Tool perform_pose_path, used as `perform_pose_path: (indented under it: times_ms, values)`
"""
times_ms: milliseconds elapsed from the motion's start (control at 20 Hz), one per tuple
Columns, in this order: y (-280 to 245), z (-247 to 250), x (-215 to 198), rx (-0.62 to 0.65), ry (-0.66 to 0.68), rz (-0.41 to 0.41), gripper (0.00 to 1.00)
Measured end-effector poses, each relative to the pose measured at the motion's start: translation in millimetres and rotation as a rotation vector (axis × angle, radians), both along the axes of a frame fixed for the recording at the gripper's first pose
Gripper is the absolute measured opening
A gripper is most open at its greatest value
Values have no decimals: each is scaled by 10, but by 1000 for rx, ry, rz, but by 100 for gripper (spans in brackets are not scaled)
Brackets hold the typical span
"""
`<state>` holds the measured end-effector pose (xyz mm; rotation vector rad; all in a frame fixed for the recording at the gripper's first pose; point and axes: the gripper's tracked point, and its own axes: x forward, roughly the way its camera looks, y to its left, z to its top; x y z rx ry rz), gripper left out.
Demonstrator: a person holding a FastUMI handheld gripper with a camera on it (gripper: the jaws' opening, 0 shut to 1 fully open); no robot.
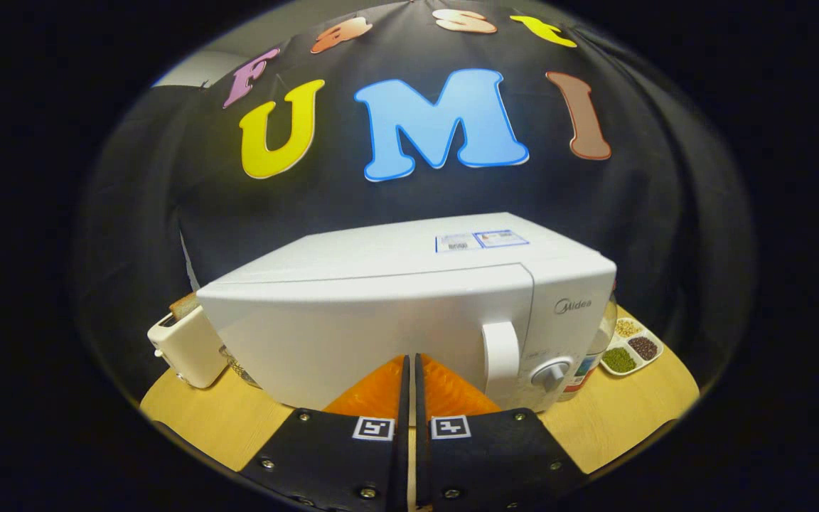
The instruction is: Open the microwave, put the food inside, and close the microwave door.
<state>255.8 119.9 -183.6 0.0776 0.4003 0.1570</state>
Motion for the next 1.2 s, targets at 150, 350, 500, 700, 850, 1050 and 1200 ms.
perform_pose_path:
  times_ms: [150,350,500,700,850,1050,1200]
  values:
    - [-54,340,-293,-33,-84,-4,5]
    - [-157,715,-779,-70,-163,-26,5]
    - [-200,899,-1171,-86,-192,-33,5]
    - [-338,1078,-1614,-99,-243,-69,6]
    - [-434,1167,-1957,-109,-267,-93,25]
    - [-517,1241,-2284,-102,-287,-111,81]
    - [-552,1282,-2403,-113,-298,-114,98]
